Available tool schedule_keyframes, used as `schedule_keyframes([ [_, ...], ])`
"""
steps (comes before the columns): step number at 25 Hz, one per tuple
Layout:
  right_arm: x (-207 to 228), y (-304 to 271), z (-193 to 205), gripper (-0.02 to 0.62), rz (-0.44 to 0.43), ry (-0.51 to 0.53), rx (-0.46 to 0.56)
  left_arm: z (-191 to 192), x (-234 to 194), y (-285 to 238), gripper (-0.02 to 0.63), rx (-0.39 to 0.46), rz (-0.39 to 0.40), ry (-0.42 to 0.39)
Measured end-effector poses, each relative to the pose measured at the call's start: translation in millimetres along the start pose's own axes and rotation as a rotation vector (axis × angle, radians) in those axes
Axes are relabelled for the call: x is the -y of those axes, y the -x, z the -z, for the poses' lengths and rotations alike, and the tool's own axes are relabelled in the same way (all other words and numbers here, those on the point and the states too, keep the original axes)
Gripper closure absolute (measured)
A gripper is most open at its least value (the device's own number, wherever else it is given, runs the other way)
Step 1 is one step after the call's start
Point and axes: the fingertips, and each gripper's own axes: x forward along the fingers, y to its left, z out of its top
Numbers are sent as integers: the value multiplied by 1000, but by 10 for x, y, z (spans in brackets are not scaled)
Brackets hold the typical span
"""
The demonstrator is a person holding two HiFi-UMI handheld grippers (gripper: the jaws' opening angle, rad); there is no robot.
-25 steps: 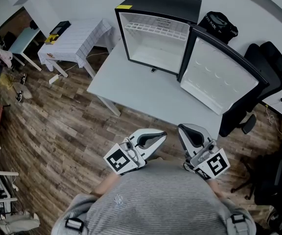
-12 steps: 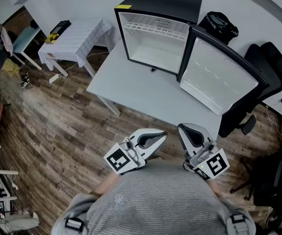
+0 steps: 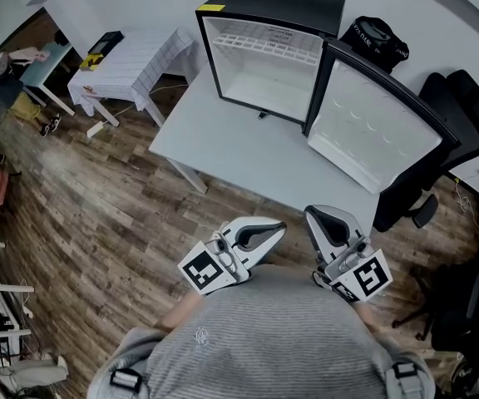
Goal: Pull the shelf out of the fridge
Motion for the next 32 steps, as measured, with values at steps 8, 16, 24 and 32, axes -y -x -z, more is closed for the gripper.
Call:
schedule_keyframes([
  [8,117,-138,40,583,44,4,-9,-16,-201,-29,595,9,37,6],
  [16,309,-577,62,583,89,7,-11,-82,-719,15,595,21,59,27],
  [24,580,-1212,106,583,146,20,-7,-161,-1455,53,595,11,110,26],
  [32,894,-1790,129,583,214,69,-16,-270,-2139,22,595,23,166,40],
])
